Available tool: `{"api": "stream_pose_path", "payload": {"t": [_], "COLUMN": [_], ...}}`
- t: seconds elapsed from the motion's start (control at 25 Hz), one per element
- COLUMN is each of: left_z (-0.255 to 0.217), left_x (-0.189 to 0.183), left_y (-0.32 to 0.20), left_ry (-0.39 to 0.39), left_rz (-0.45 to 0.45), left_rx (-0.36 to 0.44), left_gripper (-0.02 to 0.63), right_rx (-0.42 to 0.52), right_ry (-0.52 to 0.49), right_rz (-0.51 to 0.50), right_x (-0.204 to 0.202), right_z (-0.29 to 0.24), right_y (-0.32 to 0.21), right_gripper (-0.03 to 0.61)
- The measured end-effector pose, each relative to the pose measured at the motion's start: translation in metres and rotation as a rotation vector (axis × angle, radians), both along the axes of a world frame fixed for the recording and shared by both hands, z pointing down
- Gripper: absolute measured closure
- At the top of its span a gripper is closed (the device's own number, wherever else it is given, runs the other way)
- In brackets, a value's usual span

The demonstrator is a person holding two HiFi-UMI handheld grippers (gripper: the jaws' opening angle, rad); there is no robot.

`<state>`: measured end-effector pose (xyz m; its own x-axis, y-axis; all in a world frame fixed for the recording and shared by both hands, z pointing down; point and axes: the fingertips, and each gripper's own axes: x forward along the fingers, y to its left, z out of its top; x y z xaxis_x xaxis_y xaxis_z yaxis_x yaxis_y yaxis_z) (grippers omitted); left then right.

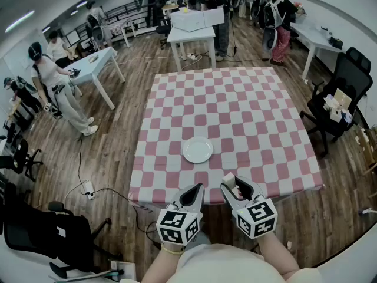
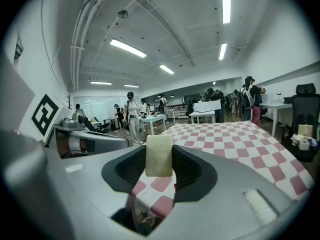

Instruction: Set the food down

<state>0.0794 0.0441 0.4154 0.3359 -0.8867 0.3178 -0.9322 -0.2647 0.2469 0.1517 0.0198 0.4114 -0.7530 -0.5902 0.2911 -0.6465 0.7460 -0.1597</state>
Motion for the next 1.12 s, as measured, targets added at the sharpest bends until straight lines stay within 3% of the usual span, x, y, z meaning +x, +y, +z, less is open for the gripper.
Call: {"api": "stream_pose_path", "payload": {"t": [0.16, 0.32, 0.64, 0.88, 1.12], "left_z": [-0.008, -0.010, -0.014, -0.009, -0.009], "left_x": [0.038, 0.054, 0.058, 0.067, 0.070], "left_y": [0.026, 0.057, 0.056, 0.104, 0.106], "left_ry": [-0.049, -0.053, -0.061, -0.042, -0.020], "left_rz": [0.011, -0.034, -0.059, -0.056, -0.058], "left_rx": [0.018, 0.016, 0.018, 0.035, 0.036], "left_gripper": [0.614, 0.614, 0.614, 0.614, 0.614], "right_rx": [0.041, 0.057, 0.054, 0.066, 0.048], "right_ry": [-0.029, -0.040, -0.051, -0.034, -0.051], "right_rz": [-0.008, -0.022, -0.047, -0.071, -0.073], "right_x": [0.022, 0.043, 0.050, 0.053, 0.056], "right_z": [-0.016, -0.023, -0.024, -0.018, -0.018], "right_y": [0.023, 0.056, 0.055, 0.106, 0.108], "right_gripper": [0.410, 0.410, 0.410, 0.410, 0.410]}}
